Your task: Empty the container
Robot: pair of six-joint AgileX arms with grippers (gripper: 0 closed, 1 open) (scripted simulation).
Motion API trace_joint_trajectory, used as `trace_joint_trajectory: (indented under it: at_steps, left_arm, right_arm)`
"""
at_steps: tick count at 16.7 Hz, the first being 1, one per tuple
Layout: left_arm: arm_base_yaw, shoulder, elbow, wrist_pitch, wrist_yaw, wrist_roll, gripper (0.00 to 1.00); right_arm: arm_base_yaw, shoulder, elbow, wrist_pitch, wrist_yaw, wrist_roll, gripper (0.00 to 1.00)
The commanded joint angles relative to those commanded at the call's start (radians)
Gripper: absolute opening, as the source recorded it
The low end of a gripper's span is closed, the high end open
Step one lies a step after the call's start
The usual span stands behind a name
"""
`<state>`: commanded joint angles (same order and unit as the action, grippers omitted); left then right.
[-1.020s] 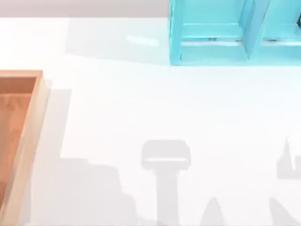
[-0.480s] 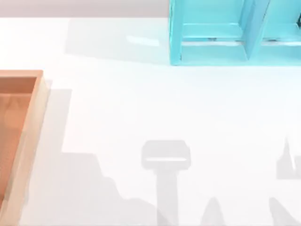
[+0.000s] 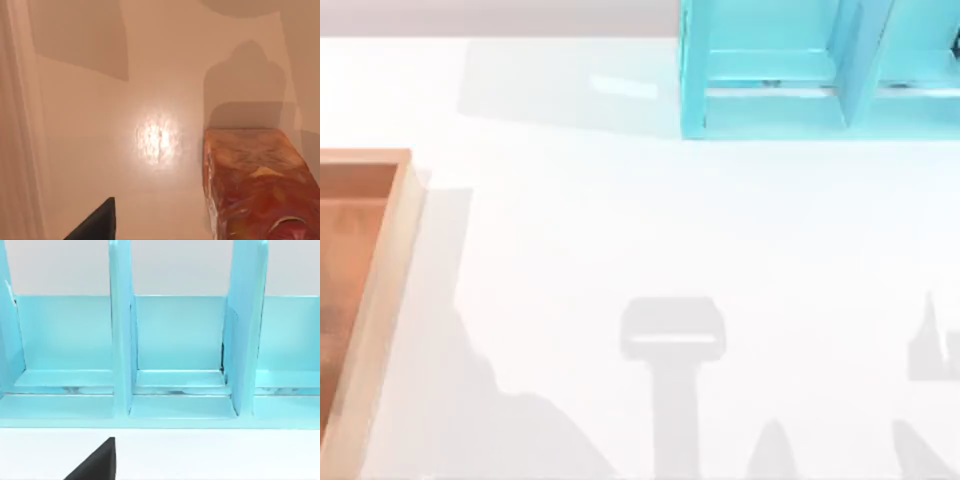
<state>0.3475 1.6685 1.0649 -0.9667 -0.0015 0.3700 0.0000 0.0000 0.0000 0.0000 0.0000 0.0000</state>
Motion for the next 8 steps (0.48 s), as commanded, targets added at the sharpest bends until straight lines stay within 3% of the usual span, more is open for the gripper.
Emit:
trace_joint_trajectory:
  at_steps: [8]
  left_arm:
    - [0.001,0.044,-0.138,0.181,0.0,0.001,1.0]
  right_arm:
    - [0.0,0.0,0.0,0.0,0.0,0.0,1.0]
